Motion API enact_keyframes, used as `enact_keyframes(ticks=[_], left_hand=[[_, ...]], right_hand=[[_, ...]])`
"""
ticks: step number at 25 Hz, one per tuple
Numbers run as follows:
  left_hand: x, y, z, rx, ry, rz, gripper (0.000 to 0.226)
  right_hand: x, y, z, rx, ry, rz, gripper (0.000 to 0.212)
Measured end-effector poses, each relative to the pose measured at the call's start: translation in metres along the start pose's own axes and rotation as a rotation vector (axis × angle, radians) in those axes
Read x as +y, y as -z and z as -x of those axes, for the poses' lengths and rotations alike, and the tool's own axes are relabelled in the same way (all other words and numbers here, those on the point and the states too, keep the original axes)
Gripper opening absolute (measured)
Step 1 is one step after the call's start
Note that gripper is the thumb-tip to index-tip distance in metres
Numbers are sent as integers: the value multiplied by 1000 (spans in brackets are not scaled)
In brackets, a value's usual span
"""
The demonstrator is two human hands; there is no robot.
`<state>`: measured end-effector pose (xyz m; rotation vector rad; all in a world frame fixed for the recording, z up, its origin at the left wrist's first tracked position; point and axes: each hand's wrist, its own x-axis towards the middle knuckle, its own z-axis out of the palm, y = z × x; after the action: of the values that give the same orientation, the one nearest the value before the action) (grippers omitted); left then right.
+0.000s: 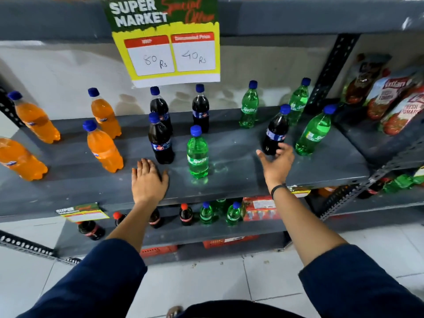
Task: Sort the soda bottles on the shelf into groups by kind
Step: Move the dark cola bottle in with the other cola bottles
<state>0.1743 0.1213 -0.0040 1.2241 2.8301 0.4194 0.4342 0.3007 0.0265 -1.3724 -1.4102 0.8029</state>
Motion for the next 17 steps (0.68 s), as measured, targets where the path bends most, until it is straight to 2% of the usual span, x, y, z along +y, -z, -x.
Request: enact_keyframes(ticks=[3, 7, 13, 17], left_hand=[[0, 0, 0, 12, 4, -10, 66], [0, -1, 0, 20, 4, -17, 66], [0, 0, 0, 37, 7, -11, 66], [-1, 0, 0, 35, 6, -9, 66]], right_hand=[[3, -5, -22, 87, -41, -12, 78], [7, -14, -36, 70, -64, 11, 90], [12, -16, -44, 30, -16, 25, 62], [1, -31, -20, -105, 62, -3, 55]])
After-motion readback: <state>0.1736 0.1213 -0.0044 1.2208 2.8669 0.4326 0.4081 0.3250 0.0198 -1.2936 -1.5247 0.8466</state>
